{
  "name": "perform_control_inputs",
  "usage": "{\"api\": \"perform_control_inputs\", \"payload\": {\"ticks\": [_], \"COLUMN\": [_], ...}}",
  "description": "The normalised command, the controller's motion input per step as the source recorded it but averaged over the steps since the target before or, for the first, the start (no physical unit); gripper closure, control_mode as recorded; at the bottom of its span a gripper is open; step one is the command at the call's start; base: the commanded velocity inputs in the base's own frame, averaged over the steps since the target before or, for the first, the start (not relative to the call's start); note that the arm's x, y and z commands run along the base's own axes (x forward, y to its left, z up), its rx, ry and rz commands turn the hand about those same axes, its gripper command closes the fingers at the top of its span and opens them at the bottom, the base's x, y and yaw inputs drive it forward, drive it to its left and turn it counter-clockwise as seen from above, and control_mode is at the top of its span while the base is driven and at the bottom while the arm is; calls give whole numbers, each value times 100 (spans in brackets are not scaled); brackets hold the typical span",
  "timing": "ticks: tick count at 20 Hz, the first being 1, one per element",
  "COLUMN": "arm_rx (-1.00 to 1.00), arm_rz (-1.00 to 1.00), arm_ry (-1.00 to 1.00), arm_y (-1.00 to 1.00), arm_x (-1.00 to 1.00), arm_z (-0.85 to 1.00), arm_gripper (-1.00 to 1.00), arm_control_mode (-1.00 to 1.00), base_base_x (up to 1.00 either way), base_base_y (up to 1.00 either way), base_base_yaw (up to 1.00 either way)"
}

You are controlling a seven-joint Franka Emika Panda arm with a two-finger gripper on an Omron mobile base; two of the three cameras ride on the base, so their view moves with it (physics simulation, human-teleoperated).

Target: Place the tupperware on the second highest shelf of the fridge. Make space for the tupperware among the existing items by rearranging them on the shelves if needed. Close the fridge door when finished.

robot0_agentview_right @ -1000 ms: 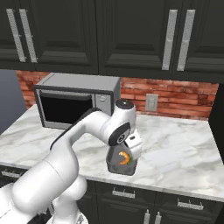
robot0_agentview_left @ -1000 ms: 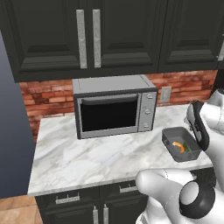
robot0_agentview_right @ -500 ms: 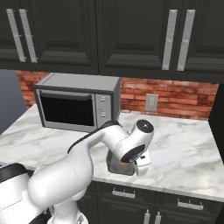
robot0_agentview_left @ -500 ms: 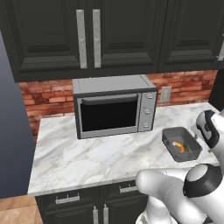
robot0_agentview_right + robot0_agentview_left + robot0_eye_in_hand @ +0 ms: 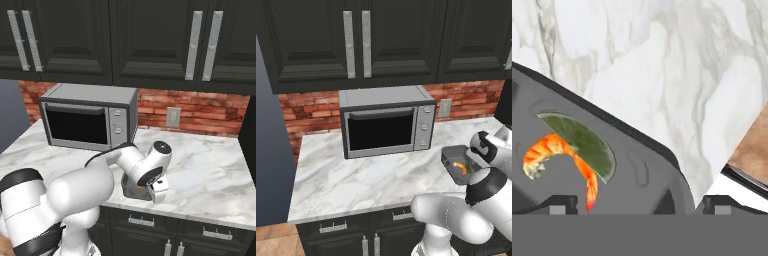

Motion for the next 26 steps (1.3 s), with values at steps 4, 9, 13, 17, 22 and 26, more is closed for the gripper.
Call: {"api": "perform_control_inputs", "payload": {"ticks": [4, 9, 13, 17, 22, 26], "arm_rx": [0, 0, 0, -1, -12, -15], "arm_rz": [-1, 0, 0, 0, -1, -5], "arm_ry": [3, 0, 0, -1, -11, -13], "arm_y": [2, 0, 0, 27, 86, 92], "arm_x": [28, 27, 25, 2, -8, -13], "arm_z": [-32, -42, -44, -33, -31, -24], "arm_gripper": [-100, -100, -100, -100, 100, 100], "arm_control_mode": [-100, -100, -100, -100, -100, -100], "base_base_x": [0, 0, 0, 0, 0, 0], "base_base_y": [0, 0, 0, 0, 0, 0], "base_base_yaw": [0, 0, 0, 0, 0, 0]}}
